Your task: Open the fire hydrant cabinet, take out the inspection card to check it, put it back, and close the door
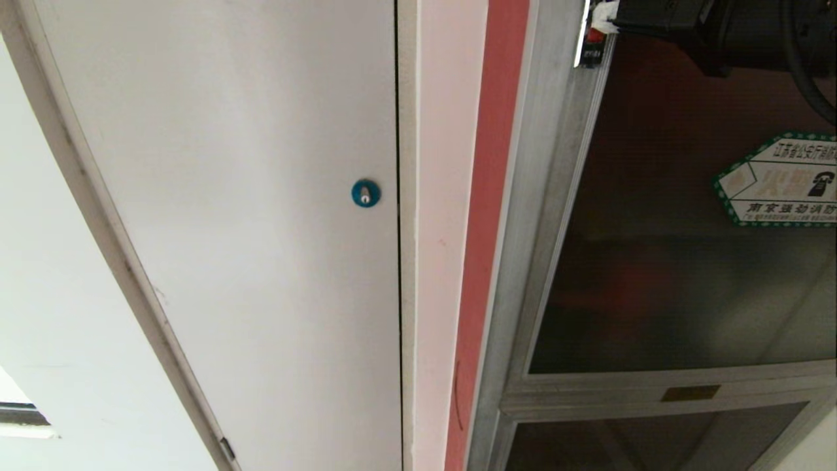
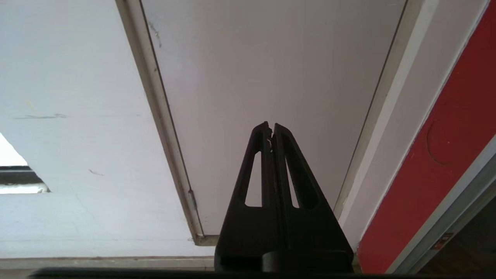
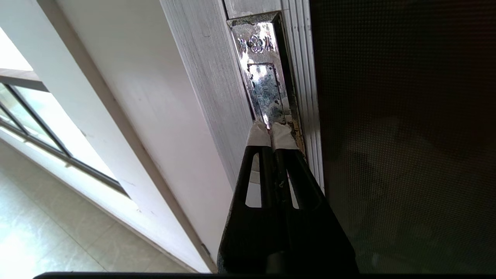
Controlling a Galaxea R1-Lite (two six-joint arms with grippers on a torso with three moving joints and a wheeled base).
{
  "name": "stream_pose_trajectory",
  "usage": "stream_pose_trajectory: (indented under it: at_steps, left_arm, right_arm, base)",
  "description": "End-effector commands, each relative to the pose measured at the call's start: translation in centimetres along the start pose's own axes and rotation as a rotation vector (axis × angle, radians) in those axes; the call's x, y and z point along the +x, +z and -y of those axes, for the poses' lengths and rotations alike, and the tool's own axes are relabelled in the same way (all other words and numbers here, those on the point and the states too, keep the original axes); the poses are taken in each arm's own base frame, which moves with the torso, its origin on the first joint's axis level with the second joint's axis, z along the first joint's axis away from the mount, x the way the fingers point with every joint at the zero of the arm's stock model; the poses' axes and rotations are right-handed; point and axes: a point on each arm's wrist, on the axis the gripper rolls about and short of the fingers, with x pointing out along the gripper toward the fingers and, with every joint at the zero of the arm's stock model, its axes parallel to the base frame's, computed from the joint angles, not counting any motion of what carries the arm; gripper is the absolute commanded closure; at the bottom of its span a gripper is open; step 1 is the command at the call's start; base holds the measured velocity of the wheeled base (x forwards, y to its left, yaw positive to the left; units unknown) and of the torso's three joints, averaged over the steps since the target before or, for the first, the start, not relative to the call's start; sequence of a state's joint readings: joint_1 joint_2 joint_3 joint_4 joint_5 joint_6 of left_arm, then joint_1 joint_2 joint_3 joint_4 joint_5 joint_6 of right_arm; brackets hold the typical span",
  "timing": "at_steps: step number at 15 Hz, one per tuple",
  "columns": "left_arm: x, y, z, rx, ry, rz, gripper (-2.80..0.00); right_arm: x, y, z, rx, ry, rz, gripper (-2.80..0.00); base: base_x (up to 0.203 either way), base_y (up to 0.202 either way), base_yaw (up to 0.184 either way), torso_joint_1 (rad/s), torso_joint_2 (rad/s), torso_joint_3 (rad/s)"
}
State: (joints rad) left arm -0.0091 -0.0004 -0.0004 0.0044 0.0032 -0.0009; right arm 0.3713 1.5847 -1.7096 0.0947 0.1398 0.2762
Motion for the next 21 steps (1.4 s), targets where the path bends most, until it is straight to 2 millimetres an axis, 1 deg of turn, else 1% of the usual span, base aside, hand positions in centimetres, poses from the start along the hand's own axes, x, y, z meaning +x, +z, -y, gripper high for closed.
stream_pose_trajectory:
  at_steps: [1, 3, 4, 6, 8, 10, 11, 13, 14, 17, 19, 21]
  left_arm:
    - [0.0, 0.0, 0.0, -0.001, 0.0, 0.0, 0.0]
    - [0.0, 0.0, 0.0, -0.001, 0.0, 0.0, 0.0]
    - [0.0, 0.0, 0.0, -0.001, 0.0, -0.001, 0.0]
    - [0.0, 0.0, 0.0, -0.001, 0.0, 0.0, 0.0]
    - [0.0, 0.0, 0.0, -0.001, 0.0, -0.001, 0.0]
    - [0.0, 0.0, 0.0, -0.001, 0.0, -0.001, 0.0]
    - [0.0, 0.0, 0.0, -0.001, 0.0, -0.001, 0.0]
    - [0.0, 0.0, 0.0, -0.001, 0.0, -0.001, 0.0]
    - [0.0, 0.0, 0.0, -0.001, 0.0, 0.0, 0.0]
    - [0.0, 0.0, 0.0, -0.001, 0.0, -0.001, 0.0]
    - [0.0, 0.0, 0.0, -0.001, 0.0, -0.001, 0.0]
    - [0.0, 0.0, 0.0, -0.001, 0.0, 0.0, 0.0]
  right_arm:
    - [0.2, -0.2, 0.0, 0.004, 0.002, -0.008, 0.0]
    - [-1.2, 0.5, -0.5, 0.003, 0.016, 0.014, 0.0]
    - [-2.3, 0.8, -1.0, 0.002, 0.032, 0.027, 0.0]
    - [-4.2, 1.1, -2.7, -0.001, 0.096, 0.039, 0.0]
    - [-6.6, 1.6, -3.9, -0.003, 0.145, 0.065, 0.0]
    - [-9.3, 2.0, -4.5, -0.005, 0.174, 0.095, 0.0]
    - [-10.6, 2.1, -4.6, -0.008, 0.18, 0.106, 0.0]
    - [-11.3, 0.6, -4.1, -0.074, 0.147, 0.074, 0.0]
    - [-12.4, 0.3, -3.9, -0.13, 0.098, 0.09, 0.0]
    - [-17.1, 0.2, -3.5, -0.197, 0.016, 0.171, 0.0]
    - [-20.5, 0.2, -2.9, -0.22, -0.077, 0.243, 0.0]
    - [-23.8, 0.3, -3.0, -0.25, -0.182, 0.328, 0.0]
  base:
    - [0.0, 0.0, 0.0, 0.0, 0.0, 0.0]
    - [0.0, 0.0, 0.0, 0.0, 0.0, 0.0]
    - [0.0, 0.0, 0.0, 0.0, 0.0, 0.0]
    - [0.0, 0.0, 0.0, 0.0, 0.0, 0.0]
    - [0.0, 0.0, 0.0, 0.0, 0.0, 0.0]
    - [0.0, 0.0, 0.0, 0.0, 0.0, 0.0]
    - [0.0, 0.0, 0.0, 0.0, 0.0, 0.0]
    - [0.0, 0.0, 0.0, 0.0, 0.0, 0.0]
    - [0.0, 0.0, 0.0, 0.0, 0.0, 0.0]
    - [0.0, 0.0, 0.0, 0.0, 0.0, 0.0]
    - [0.0, 0.0, 0.0, 0.0, 0.0, 0.0]
    - [0.0, 0.0, 0.0, 0.0, 0.0, 0.0]
